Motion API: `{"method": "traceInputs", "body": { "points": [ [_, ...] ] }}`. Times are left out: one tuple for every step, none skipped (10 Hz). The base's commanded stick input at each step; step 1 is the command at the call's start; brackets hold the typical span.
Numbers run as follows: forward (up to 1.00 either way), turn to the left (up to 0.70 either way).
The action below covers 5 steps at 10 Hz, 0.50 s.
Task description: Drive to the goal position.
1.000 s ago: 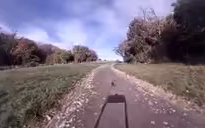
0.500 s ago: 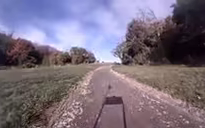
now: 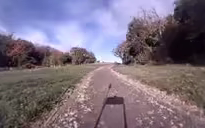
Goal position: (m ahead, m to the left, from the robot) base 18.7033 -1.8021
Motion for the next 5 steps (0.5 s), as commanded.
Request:
{"method": "traceInputs", "body": {
  "points": [
    [0.70,0.00],
    [0.70,0.00],
    [0.70,0.00],
    [0.70,0.02],
    [0.70,0.03]
  ]
}}
